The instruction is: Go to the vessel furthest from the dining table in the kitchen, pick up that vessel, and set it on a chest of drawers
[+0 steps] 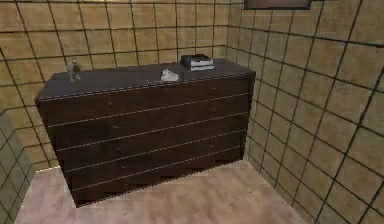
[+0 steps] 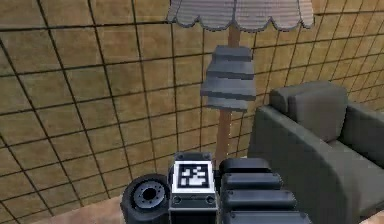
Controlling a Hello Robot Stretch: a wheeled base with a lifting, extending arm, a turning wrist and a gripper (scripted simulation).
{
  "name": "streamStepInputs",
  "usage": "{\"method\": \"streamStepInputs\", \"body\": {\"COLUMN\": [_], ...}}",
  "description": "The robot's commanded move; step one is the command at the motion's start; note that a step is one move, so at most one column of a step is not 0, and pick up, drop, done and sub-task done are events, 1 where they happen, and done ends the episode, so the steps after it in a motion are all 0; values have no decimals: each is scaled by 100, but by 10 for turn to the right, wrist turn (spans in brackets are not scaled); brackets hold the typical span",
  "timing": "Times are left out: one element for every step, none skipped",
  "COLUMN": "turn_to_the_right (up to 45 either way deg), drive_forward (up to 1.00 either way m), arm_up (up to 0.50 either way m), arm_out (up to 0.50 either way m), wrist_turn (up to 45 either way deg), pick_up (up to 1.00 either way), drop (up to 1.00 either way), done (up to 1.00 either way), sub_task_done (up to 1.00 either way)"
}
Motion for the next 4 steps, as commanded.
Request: {"method": "streamStepInputs", "body": {"turn_to_the_right": [0, 0, -330, 330], "drive_forward": [100, 5, 0, 0], "arm_up": [0, 0, 0, 0], "arm_out": [0, 0, 0, 0], "wrist_turn": [0, 0, 0, 0], "pick_up": [0, 0, 0, 0], "drop": [0, 0, 0, 0], "done": [0, 0, 0, 0], "sub_task_done": [0, 0, 0, 0]}}
